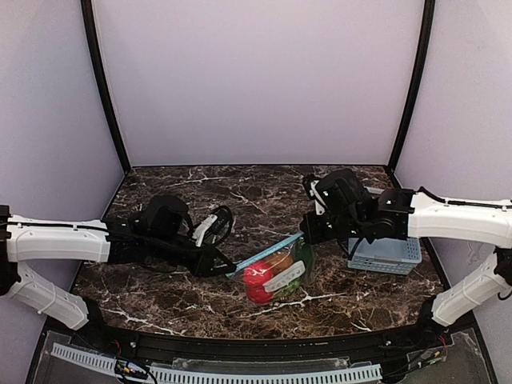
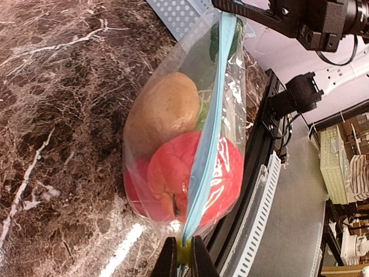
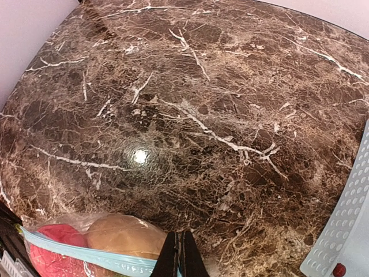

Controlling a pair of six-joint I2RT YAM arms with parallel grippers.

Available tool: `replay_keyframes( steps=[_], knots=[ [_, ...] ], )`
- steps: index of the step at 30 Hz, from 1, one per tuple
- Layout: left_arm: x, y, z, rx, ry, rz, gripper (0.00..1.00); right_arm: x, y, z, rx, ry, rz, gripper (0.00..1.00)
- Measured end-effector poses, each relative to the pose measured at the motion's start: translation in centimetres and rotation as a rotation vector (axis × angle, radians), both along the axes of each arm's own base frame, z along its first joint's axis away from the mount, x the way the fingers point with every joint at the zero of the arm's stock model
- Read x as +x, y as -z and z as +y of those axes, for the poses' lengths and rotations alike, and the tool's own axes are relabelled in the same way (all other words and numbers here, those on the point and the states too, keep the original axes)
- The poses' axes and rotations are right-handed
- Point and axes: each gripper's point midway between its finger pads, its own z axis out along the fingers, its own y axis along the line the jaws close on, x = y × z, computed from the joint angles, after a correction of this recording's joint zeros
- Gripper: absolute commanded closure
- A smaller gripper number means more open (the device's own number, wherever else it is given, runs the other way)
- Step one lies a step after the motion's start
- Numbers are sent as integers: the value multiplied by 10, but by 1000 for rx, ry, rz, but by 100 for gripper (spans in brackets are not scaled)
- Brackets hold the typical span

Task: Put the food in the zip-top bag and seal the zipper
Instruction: Place the zipper food storage bag at the center of the board.

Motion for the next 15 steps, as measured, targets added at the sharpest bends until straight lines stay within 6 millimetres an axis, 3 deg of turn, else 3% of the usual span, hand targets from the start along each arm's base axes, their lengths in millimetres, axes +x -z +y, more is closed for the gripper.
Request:
replay_keyframes(
  steps=[4, 9, 11, 15],
  knots=[
    [19, 10, 1, -12, -37, 31, 99, 22, 9, 2, -29, 52, 11, 100],
    [35, 24, -4, 1, -47, 61, 99, 41, 18, 4, -44, 87, 29, 90],
    [44, 31, -5, 17, -57, 71, 99, 48, 20, 2, -43, 102, 36, 81],
    [63, 41, -9, 56, -74, 77, 97, 56, 23, -4, -23, 116, 63, 53]
  ],
)
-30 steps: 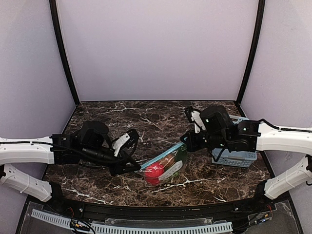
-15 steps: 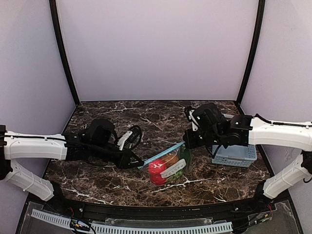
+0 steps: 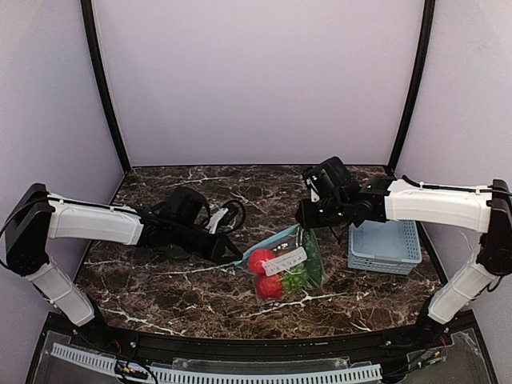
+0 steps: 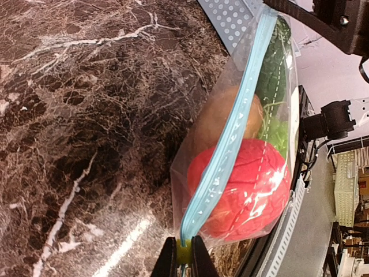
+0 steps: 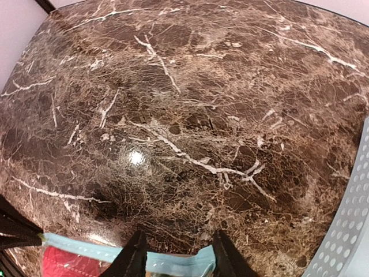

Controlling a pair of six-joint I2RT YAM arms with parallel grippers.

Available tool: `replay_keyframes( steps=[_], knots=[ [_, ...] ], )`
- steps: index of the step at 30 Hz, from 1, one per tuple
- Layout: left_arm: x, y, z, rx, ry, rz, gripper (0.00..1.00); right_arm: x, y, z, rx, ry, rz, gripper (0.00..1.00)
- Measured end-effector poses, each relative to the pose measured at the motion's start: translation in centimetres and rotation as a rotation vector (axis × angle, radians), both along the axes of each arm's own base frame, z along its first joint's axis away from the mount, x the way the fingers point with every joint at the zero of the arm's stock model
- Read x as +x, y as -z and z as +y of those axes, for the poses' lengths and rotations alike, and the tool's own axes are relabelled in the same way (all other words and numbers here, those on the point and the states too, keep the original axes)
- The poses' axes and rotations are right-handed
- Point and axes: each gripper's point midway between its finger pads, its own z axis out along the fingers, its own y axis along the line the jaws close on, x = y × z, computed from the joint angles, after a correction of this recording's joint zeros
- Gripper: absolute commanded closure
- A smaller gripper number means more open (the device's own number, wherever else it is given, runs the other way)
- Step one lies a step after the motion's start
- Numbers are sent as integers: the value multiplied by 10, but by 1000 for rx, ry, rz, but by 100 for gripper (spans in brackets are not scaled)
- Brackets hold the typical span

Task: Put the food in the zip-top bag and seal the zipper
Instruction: Place the zipper food storage bag at the center of the board, then reset both arms

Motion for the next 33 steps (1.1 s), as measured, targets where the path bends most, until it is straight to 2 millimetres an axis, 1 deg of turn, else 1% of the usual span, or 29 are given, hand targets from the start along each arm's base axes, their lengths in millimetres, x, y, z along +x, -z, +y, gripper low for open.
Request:
replay_keyframes(
  steps=[1, 2, 3, 4, 5, 6, 7, 8, 9, 11, 13, 16, 18, 19, 20, 22, 25, 27, 30, 33],
  knots=[
    [5, 2, -1, 12, -3, -2, 93, 2, -1, 0, 11, 6, 4, 45],
    [9, 3, -3, 21, -5, -7, 89, 4, -2, -1, 20, 1, 2, 40],
    [11, 3, -4, 28, -7, -11, 81, 5, -4, -1, 29, 1, 1, 35],
    [14, 3, -5, 33, -10, -18, 76, 6, -6, -2, 40, 2, -1, 31],
    [16, 3, -5, 36, -13, -26, 66, 7, -9, -4, 49, 2, -4, 28],
    [18, 2, -6, 40, -15, -35, 61, 7, -12, -4, 62, 0, -8, 25],
    [21, 1, -7, 42, -18, -45, 53, 7, -16, -5, 73, 1, -11, 23],
    [24, 0, -7, 46, -25, -53, 50, 7, -20, -5, 83, -5, -21, 21],
    [25, -1, -7, 50, -25, -63, 41, 7, -24, -6, 94, -4, -27, 18],
    [30, -2, -6, 59, -35, -84, 32, 7, -31, -7, 110, -13, -39, 14],
    [34, -2, -5, 71, -55, -99, 28, 6, -35, -10, 119, -16, -50, 10],
    [41, -2, 1, 88, -85, -117, 26, 5, -39, -15, 121, -30, -65, 5],
    [47, -6, 6, 91, -106, -131, 23, 5, -40, -17, 120, -39, -71, 4],
    [50, -10, 9, 89, -121, -142, 19, 5, -40, -18, 116, -48, -75, 3],
    [54, -15, 13, 87, -138, -153, 17, 5, -40, -20, 114, -56, -76, 2],
    [61, -25, 24, 80, -172, -179, 14, 6, -39, -25, 109, -65, -78, 1],
    [69, -38, 50, 68, -244, -215, 13, 10, -38, -40, 104, -63, -81, 1],
    [77, -45, 71, 63, -300, -229, 13, 14, -38, -56, 110, -45, -86, 1],
    [91, -54, 108, 64, -402, -247, 10, 20, -39, -83, 133, -2, -96, 1],
    [102, -65, 143, 80, -498, -266, 6, 23, -39, -117, 154, 62, -107, 1]
  ],
)
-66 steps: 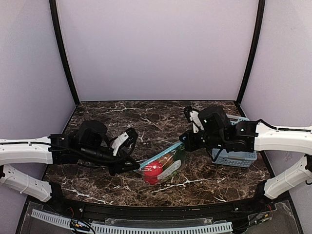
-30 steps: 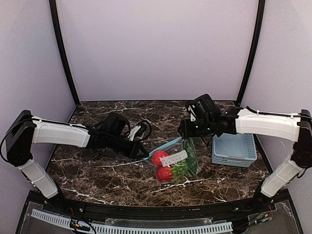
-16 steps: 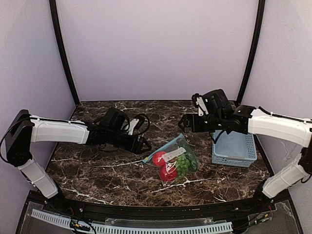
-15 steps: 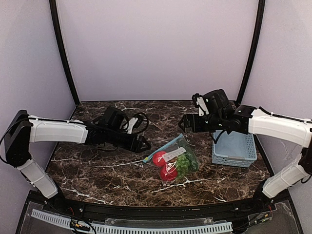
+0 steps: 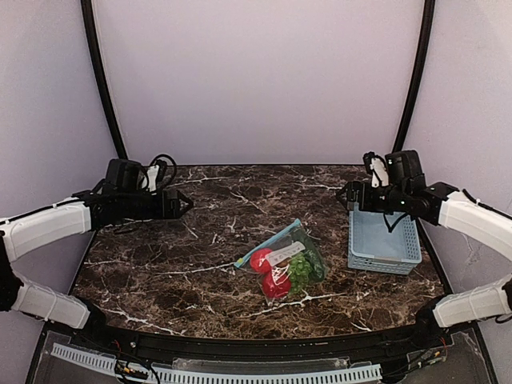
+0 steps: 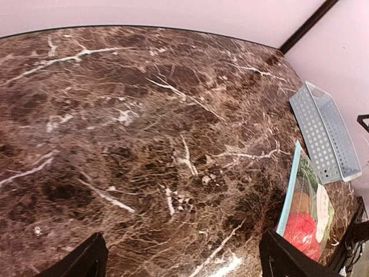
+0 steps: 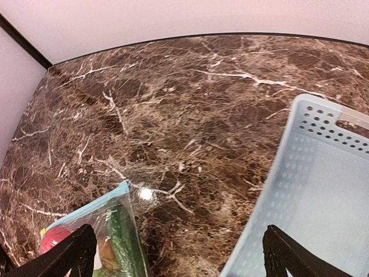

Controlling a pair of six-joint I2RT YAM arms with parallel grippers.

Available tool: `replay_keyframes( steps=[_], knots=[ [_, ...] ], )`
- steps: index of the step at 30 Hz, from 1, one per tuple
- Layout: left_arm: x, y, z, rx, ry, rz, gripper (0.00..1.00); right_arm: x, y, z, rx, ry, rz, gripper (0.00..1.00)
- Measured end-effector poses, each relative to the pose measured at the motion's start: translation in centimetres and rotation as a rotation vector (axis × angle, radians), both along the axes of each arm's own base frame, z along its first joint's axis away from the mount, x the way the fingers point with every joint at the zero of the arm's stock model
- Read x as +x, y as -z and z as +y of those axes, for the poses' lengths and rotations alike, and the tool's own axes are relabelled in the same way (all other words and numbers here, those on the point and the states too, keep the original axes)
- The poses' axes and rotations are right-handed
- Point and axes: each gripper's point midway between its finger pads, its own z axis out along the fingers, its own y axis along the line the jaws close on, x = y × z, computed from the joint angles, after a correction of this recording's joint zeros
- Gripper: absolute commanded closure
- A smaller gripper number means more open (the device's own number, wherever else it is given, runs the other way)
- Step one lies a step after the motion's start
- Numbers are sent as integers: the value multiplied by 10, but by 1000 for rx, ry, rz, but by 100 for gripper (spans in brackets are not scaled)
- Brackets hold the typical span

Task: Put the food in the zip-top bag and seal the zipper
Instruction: Reset both arms

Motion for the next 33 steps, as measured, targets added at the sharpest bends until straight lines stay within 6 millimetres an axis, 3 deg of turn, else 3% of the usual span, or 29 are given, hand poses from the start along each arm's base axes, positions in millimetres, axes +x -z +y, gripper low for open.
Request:
replay_keyframes(
  steps=[2, 3, 4, 6, 9, 17, 19, 22, 28, 33],
  knots=[
    [4, -12, 24, 2, -61, -22, 4, 1, 0, -20, 11, 40, -8, 1],
    [7, -34, 65, -2, -167, -68, 3, 0, -4, -42, 25, 89, -26, 1],
    [7, -34, 65, -2, -167, -68, 3, 0, -4, -42, 25, 89, -26, 1],
    [7, -40, 88, 1, -226, -77, 2, -1, -7, -53, 39, 108, -49, 1],
    [0, -49, 114, 22, -286, -96, 2, -10, -14, -81, 34, 178, -100, 2],
    [-38, -97, 141, 93, -348, -313, 1, -38, -51, -101, 9, 192, -344, 1],
    [-47, -100, 149, 113, -380, -353, 1, -44, -55, -103, 1, 186, -395, 1],
    [-56, -95, 159, 141, -423, -380, 1, -52, -55, -106, -7, 184, -462, 1],
    [-67, -62, 172, 200, -471, -331, 1, -61, -42, -114, -27, 206, -502, 1],
    [-69, -63, 177, 216, -492, -338, 1, -60, -45, -115, -30, 213, -513, 1]
  ],
)
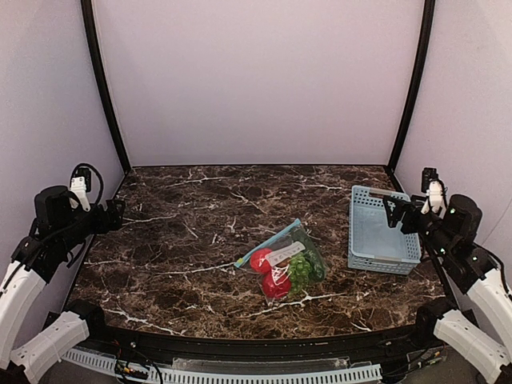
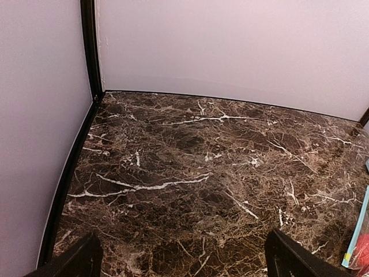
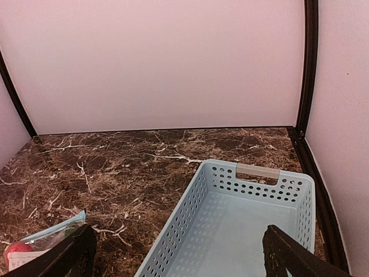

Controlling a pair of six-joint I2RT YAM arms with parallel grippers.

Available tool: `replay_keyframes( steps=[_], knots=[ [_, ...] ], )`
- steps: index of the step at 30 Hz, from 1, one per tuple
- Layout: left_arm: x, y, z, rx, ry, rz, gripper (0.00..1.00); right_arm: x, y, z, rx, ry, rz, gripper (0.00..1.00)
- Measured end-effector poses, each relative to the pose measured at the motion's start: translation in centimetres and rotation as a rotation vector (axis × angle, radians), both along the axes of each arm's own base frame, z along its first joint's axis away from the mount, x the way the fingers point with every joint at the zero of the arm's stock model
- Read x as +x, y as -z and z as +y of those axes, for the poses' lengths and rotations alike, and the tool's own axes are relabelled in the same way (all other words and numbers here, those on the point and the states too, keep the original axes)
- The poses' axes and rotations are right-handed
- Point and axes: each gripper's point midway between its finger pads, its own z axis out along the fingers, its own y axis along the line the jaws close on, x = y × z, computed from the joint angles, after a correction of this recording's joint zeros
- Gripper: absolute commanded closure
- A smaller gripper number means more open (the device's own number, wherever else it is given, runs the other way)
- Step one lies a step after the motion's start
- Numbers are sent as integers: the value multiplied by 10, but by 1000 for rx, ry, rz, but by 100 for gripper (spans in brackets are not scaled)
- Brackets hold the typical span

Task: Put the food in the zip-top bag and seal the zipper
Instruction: Reset both arms

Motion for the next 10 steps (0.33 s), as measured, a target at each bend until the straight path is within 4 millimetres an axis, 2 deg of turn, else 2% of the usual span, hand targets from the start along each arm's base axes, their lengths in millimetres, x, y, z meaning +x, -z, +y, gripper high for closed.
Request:
replay_keyframes(
  steps=[10],
  knots=[
    [0, 0, 3, 19, -14, -1, 1, 1, 1, 0, -8, 2, 4, 1]
  ],
)
